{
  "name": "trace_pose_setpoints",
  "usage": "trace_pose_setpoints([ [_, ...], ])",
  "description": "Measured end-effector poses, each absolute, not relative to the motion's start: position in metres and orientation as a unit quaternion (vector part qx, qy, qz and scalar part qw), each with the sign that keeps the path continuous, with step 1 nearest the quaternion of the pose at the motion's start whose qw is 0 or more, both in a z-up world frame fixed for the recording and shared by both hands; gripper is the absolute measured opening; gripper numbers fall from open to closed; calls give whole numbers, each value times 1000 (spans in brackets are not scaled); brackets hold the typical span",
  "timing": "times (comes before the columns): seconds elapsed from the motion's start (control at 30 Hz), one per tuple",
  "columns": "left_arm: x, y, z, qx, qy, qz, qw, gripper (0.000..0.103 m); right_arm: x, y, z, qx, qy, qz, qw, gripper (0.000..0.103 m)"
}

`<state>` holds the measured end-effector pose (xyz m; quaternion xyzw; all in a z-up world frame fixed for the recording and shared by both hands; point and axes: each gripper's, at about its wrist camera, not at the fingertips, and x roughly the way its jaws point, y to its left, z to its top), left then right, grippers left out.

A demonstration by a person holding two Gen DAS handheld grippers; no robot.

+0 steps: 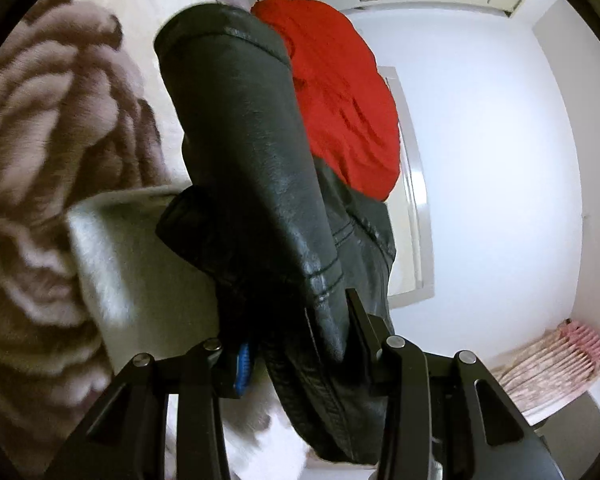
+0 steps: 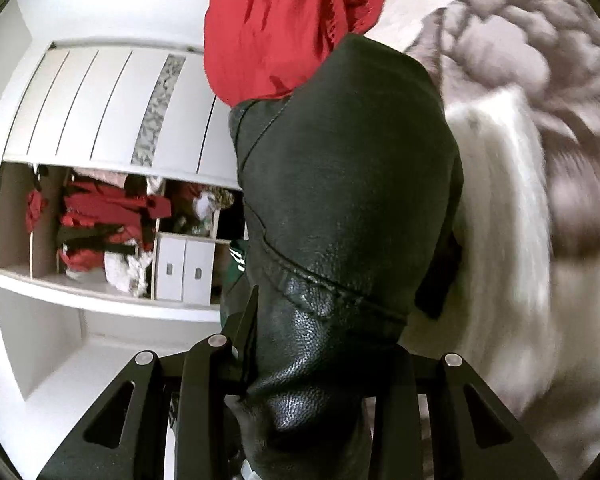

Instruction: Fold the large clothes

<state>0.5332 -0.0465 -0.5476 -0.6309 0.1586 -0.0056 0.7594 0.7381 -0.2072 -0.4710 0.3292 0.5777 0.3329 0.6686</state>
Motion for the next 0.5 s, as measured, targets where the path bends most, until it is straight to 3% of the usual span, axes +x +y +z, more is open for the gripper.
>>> trace_pose_setpoints([
  [0.2,539,-55,-589,-596,234,-26,768,39,782,-220,-540,308,608,340,648,35],
  [0.33,532,-52,-596,-585,292,-48,755,47,775,-238,-581,315,627,315,639,57],
  [0.4,526,-48,-589,-577,323,-51,748,48,769,-244,-589,321,633,303,636,59],
  [0.5,521,-44,-568,-531,373,-41,760,58,757,-244,-581,304,639,283,648,67],
])
